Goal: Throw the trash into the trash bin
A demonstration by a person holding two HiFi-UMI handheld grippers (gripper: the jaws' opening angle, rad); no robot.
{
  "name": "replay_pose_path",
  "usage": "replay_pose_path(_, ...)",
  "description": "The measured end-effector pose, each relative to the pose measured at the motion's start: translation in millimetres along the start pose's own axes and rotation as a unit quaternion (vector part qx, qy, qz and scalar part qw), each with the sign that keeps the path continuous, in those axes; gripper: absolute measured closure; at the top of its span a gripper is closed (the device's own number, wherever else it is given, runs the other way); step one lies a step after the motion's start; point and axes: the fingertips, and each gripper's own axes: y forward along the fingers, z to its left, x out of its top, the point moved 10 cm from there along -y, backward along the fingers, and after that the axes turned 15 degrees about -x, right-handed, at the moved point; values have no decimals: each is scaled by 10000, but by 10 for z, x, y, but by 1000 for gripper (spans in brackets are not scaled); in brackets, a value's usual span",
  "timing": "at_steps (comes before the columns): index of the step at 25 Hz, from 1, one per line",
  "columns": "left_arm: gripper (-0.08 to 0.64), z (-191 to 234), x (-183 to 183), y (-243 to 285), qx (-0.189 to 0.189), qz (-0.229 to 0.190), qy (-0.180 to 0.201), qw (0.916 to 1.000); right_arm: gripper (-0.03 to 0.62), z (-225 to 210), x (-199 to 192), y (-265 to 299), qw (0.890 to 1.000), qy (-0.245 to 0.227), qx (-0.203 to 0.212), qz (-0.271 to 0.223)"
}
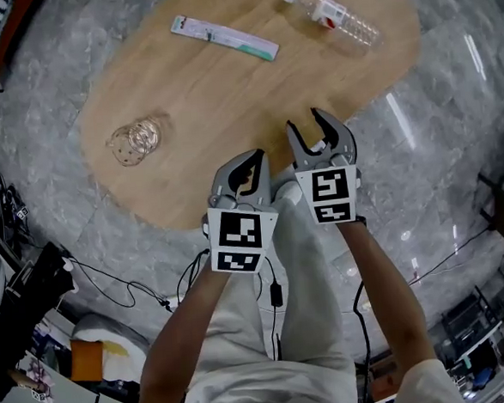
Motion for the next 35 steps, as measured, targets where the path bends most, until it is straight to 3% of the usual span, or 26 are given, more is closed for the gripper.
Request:
replay_pose_path(13,560,493,320,-23,-208,88,-150,9996,379,132,620,958,9960,-753,241,421)
replay_pose_path(18,560,652,359,-26,-284,85,-282,9992,413,168,775,1237,9936,-952,256,552)
replay_pose_path(20,560,698,361,-43,-314,115,-287,9990,457,171,816,1334,9922,-1061,208,624)
replay_pose_path(22,560,733,368,-68,-311,110,-311,9990,506,157,854,1426,9896,-1241,178,712)
replay_pose_path(26,560,825,372,-131,-324,91,-381,9987,436,170,953,1556,9829,-1621,253,832)
replay_pose_path(35,560,914,341,-144,-387,57,-431,9983,481,216,931,1785,9628,-2162,727,1448)
